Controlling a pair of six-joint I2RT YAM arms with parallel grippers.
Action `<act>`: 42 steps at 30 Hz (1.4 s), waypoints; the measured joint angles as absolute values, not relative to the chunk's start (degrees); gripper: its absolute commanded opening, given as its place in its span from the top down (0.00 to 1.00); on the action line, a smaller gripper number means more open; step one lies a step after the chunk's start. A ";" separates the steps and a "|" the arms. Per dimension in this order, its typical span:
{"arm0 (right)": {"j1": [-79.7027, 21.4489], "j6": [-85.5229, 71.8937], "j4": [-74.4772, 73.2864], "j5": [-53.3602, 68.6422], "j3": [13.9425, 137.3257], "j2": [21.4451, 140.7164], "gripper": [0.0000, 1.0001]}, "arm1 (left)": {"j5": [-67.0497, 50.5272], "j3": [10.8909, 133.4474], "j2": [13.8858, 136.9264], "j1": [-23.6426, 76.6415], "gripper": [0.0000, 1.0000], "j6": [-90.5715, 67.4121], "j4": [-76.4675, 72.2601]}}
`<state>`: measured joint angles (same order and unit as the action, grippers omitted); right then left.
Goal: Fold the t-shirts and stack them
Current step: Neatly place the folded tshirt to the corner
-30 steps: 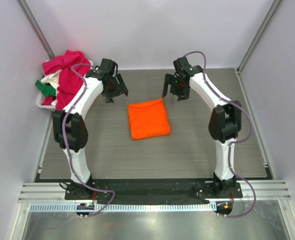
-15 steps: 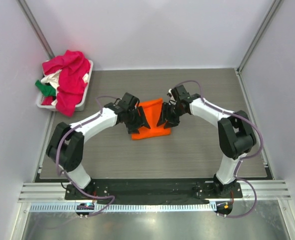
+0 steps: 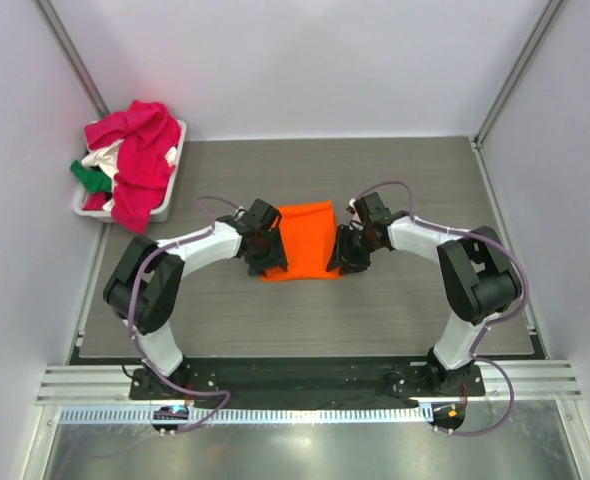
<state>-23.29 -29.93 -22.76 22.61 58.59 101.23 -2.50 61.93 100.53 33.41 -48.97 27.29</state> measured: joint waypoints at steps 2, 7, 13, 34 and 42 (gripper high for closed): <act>-23.44 -29.85 -23.88 22.15 57.04 99.07 0.32 | 0.27 62.94 100.09 33.36 0.26 -47.03 30.46; -23.20 -28.86 -30.06 18.72 57.41 92.99 0.08 | 6.11 71.94 97.93 33.01 0.06 -41.15 42.92; -21.37 -27.77 -32.36 17.04 65.60 90.87 0.09 | 9.98 85.32 90.96 32.99 0.03 -36.84 51.55; -16.19 -26.17 -28.25 24.18 85.73 120.36 0.56 | 20.34 62.89 52.34 32.97 0.03 -36.01 64.01; -15.73 -26.63 -26.26 24.18 85.76 122.34 0.99 | 22.15 56.69 43.22 32.97 0.04 -37.43 62.33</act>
